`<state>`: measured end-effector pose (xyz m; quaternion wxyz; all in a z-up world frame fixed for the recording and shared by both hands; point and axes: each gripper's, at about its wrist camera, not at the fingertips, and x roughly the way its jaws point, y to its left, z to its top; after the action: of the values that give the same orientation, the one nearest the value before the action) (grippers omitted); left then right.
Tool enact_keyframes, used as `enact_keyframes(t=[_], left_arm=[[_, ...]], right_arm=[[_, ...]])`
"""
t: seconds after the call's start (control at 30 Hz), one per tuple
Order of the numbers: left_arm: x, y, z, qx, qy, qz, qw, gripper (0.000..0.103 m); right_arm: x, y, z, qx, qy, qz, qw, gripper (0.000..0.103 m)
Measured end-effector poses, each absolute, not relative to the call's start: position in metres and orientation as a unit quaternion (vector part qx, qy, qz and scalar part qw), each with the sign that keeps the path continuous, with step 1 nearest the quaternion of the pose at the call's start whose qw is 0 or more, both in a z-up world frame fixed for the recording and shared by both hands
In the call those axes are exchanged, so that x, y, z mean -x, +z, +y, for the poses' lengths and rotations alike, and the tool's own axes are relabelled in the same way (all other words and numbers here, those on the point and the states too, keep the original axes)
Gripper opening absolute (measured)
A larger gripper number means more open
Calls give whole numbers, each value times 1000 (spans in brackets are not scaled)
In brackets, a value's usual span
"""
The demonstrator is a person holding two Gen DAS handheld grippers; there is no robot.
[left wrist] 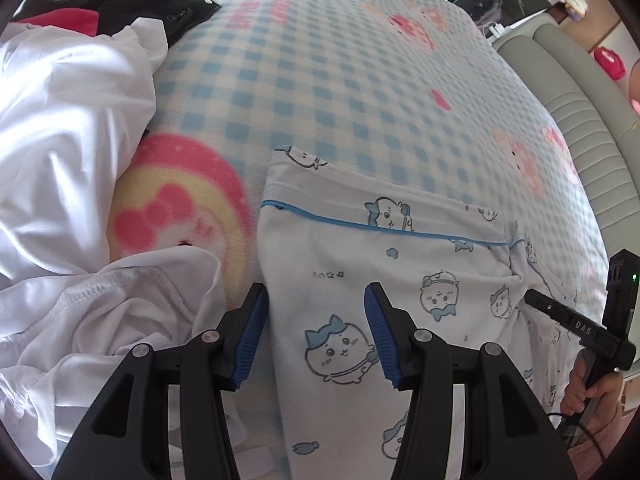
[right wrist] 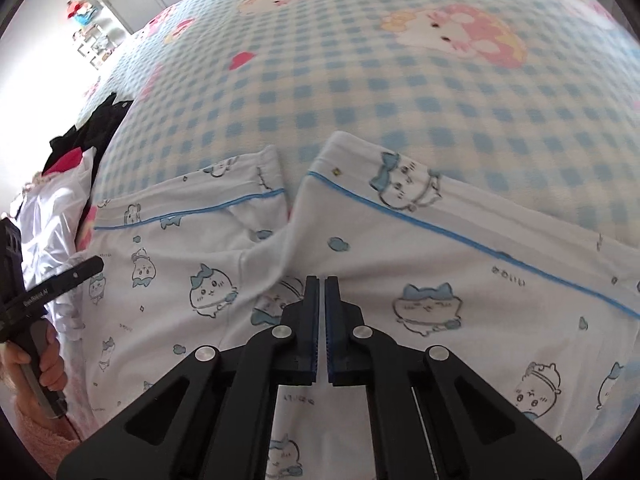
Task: Fold clothes
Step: 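Pinch the crotch seam with the right tool while the left tool pinches the waistband corner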
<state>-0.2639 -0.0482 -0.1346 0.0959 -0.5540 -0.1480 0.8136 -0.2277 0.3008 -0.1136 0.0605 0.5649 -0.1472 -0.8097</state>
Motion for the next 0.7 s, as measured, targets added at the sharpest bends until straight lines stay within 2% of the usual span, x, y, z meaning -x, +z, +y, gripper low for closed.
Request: enact_keyframes(t=[0.1, 0.17, 0.2, 0.23, 0.27, 0.3, 0.37, 0.4, 0.43, 0.7], left_arm=[[266, -137, -53, 556, 811, -159, 91, 55], [266, -137, -54, 555, 810, -165, 90, 55], [266, -137, -54, 555, 810, -164, 91, 55], [265, -137, -53, 556, 810, -161, 92, 55], [265, -138, -54, 556, 810, -159, 94, 55], [264, -138, -53, 557, 810, -156, 95, 55], [264, -138, -53, 560, 809, -150, 96, 56], [264, -139, -53, 561, 808, -148, 97, 56], [265, -139, -53, 562, 808, -148, 98, 56], [266, -140, -57, 562, 806, -159, 98, 57]], right_arm=[[228, -109, 299, -560, -802, -182, 96, 5], [233, -107, 289, -564, -799, -178, 109, 25], [234, -108, 287, -564, -800, -174, 106, 43], [236, -109, 285, -565, -801, -170, 102, 51], [237, -110, 283, -566, -802, -166, 98, 52], [238, -112, 281, -566, -802, -162, 94, 52], [241, -114, 277, -568, -804, -154, 87, 36], [242, -116, 275, -569, -805, -150, 83, 25], [243, -117, 272, -569, -805, -146, 79, 6], [238, -103, 269, -551, -824, -119, 63, 3]])
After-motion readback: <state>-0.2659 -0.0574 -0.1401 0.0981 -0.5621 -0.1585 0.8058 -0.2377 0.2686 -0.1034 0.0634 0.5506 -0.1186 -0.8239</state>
